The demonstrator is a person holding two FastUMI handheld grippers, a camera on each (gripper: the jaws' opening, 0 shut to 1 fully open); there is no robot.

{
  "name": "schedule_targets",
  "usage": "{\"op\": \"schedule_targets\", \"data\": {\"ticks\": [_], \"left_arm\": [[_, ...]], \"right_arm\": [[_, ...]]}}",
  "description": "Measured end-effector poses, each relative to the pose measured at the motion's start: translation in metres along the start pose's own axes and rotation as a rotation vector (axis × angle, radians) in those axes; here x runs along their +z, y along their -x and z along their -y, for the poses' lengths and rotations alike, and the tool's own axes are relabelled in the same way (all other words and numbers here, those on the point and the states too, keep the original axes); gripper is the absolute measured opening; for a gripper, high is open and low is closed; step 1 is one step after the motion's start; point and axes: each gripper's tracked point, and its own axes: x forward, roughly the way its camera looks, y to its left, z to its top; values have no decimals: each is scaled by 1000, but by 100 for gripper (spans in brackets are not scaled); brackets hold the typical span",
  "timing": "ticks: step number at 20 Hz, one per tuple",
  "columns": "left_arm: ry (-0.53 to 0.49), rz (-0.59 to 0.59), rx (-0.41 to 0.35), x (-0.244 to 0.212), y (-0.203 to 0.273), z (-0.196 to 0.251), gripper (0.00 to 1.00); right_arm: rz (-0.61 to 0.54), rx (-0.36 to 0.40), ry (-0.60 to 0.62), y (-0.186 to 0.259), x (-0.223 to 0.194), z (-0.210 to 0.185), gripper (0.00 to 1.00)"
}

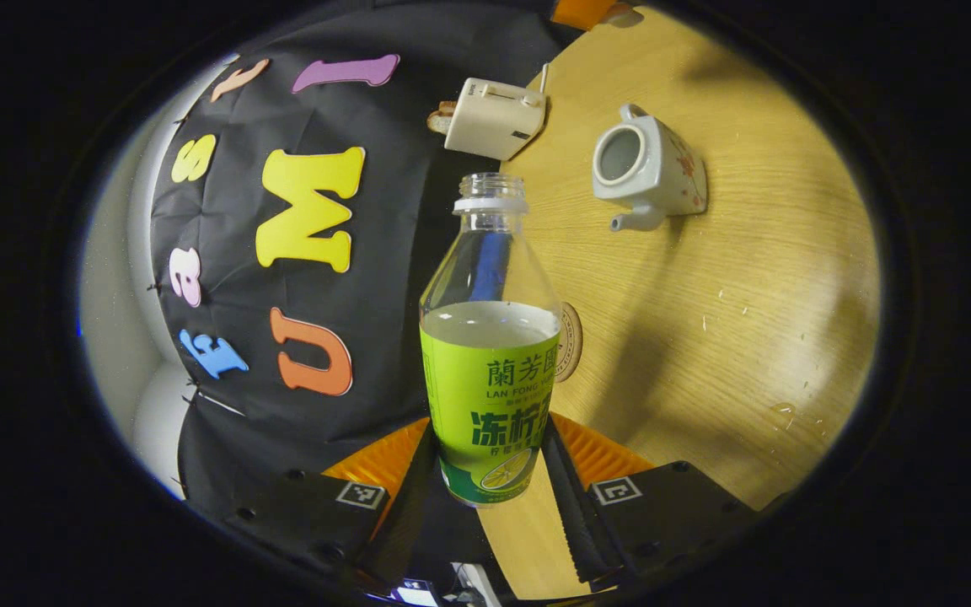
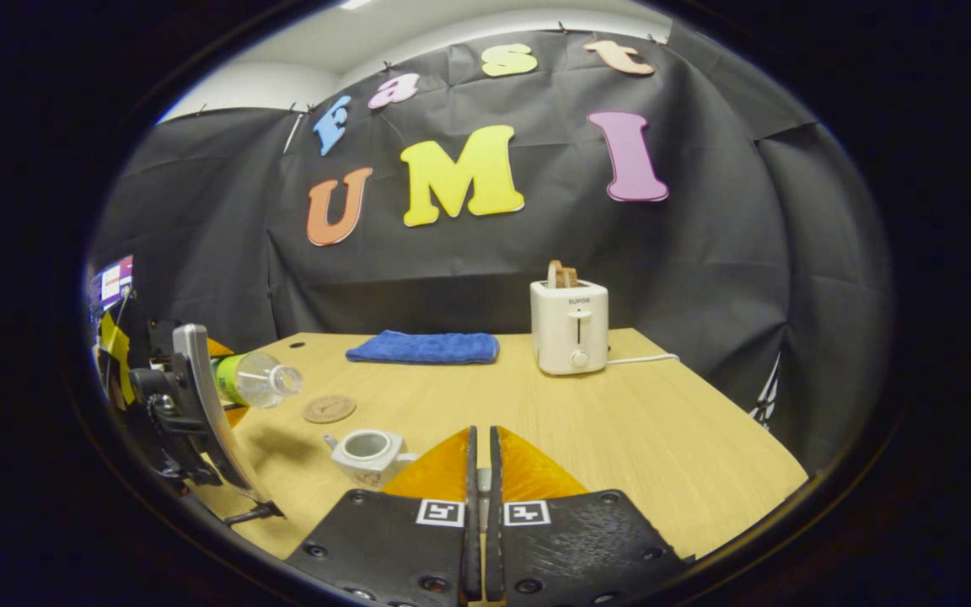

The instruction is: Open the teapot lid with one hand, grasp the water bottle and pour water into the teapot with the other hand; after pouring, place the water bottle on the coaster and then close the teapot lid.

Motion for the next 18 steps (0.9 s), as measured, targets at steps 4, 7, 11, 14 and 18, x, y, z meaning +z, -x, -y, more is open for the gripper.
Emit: {"op": "schedule_targets", "data": {"ticks": [4,7,11,14,18], "left_arm": [[-80,6,-8,9,-9,-1,74],[-143,-3,-11,13,-12,0,74],[-245,-2,-5,24,-16,-2,74],[-288,1,-7,27,-14,-2,74],[-341,-6,-2,34,-18,-7,74]], "right_arm": [[4,-14,-6,2,-2,9,2],[-2,-22,-12,2,-5,15,2],[-3,-24,-18,2,-6,18,2],[-1,-24,-22,4,-7,21,2],[3,-27,-30,5,-7,25,2]]}}
